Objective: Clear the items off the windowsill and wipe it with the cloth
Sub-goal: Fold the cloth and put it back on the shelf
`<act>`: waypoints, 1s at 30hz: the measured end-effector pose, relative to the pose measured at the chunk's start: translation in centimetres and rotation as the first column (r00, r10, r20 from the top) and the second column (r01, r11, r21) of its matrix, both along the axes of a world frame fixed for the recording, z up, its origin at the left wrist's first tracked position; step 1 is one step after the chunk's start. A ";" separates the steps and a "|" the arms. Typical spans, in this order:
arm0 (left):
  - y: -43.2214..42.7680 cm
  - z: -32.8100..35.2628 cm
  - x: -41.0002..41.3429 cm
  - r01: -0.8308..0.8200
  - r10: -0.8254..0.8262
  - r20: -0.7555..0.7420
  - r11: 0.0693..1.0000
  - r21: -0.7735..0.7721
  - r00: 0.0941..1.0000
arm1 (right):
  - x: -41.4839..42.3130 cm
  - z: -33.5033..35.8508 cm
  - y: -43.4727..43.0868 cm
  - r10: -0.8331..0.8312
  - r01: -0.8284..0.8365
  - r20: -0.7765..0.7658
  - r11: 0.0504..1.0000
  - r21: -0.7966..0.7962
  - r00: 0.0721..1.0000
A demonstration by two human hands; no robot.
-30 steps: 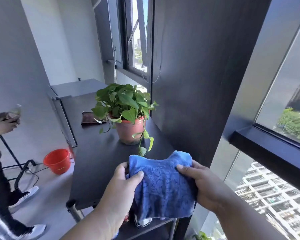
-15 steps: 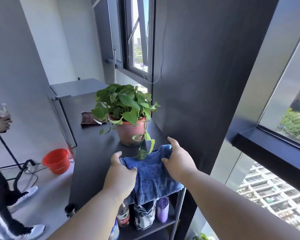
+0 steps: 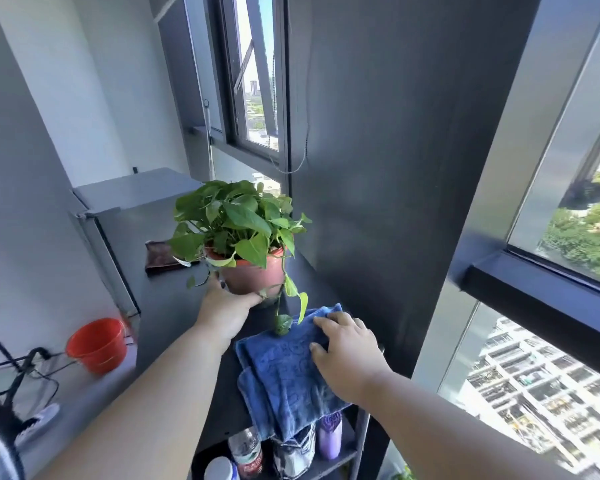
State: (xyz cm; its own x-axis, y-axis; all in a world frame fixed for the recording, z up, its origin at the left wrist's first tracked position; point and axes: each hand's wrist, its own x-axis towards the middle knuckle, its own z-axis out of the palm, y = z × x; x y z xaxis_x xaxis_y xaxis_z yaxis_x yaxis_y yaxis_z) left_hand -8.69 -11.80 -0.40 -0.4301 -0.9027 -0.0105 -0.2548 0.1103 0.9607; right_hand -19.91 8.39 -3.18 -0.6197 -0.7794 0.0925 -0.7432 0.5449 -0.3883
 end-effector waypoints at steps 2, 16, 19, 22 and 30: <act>-0.2 -0.5 -0.8 0.010 -0.010 -0.041 1.000 0.013 0.999 | 0.1 -0.2 -0.2 -0.013 0.013 -0.004 1.000 0.006 1.000; 3.8 -0.9 -2.7 -0.181 0.184 0.063 0.982 -0.049 0.981 | 0.6 -0.9 -1.4 -0.037 0.043 -0.074 0.996 0.078 0.997; 4.3 -1.0 -3.3 -0.224 0.228 0.109 0.974 -0.045 0.968 | 0.8 -0.9 -1.6 -0.058 0.064 -0.072 0.994 0.088 0.996; 4.5 -0.7 -4.0 -0.209 0.209 0.149 0.978 -0.017 0.967 | 0.8 -0.9 -1.5 -0.074 0.081 -0.074 0.993 0.084 0.994; 4.9 -0.6 -4.1 -0.201 0.201 0.150 0.979 -0.018 0.968 | 1.2 -1.1 -1.1 -0.128 0.128 -0.008 0.992 0.008 0.992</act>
State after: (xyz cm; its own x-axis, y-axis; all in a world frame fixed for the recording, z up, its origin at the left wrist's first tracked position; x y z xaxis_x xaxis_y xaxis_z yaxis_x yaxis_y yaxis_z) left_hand -12.78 -6.89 -0.96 -0.2336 -0.9705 -0.0588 -0.4132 0.0444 0.9095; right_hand -18.75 7.27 -4.24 -0.7137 -0.6946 0.0908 -0.6700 0.6389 -0.3781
